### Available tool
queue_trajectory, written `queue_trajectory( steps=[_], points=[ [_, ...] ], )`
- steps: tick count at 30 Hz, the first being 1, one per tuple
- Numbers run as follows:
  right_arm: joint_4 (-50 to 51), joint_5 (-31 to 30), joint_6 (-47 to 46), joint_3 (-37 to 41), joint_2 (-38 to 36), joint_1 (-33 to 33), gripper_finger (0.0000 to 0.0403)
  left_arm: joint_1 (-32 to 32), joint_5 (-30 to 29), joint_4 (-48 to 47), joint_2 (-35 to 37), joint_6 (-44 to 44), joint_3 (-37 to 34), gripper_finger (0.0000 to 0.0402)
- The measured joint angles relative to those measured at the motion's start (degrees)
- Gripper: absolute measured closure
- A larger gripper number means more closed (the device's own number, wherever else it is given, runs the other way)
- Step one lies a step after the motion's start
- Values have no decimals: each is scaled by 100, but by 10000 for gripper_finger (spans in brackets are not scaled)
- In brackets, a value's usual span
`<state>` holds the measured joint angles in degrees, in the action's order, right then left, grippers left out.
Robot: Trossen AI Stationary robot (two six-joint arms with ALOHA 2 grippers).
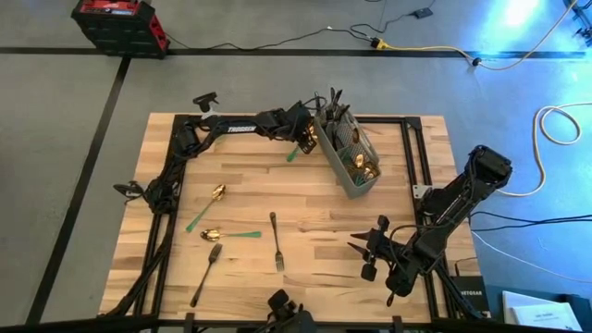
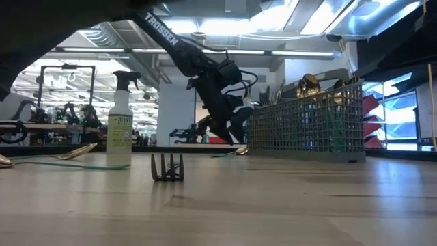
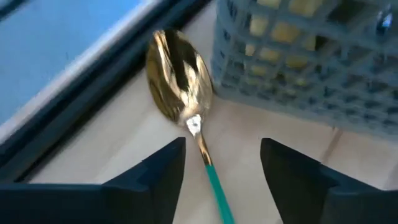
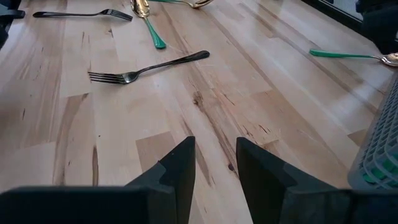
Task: Sort silverware
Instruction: Put the green spoon into the silverware basket
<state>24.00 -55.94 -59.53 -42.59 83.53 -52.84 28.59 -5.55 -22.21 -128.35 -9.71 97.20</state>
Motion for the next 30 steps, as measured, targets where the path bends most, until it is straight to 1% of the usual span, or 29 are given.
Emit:
queue_trajectory(
  steps=[3, 5, 14, 17, 22, 27, 30],
  points=[
    [-5, 7, -9, -2, 0, -2, 304, -14, -113, -846, -351, 98, 507, 199],
    [-18, 57, -19, -2, 0, -2, 304, -18, -100, -1076, -404, 70, 716, 198],
    [-34, 216, -33, -2, 0, -2, 304, 3, 102, -1438, -434, 96, 764, 203],
    [-35, 216, -33, -2, 0, -2, 304, 24, 309, -1519, -434, 113, 761, 226],
    [-36, 216, -35, -2, 0, -2, 304, 25, 272, -1513, -434, 280, 757, 279],
    [-34, 214, -35, -2, 0, -2, 304, 21, 284, -1467, -434, 551, 751, 306],
    [-32, 214, -35, -2, 0, -2, 304, 25, 350, -1459, -434, 565, 785, 320]
  ],
)
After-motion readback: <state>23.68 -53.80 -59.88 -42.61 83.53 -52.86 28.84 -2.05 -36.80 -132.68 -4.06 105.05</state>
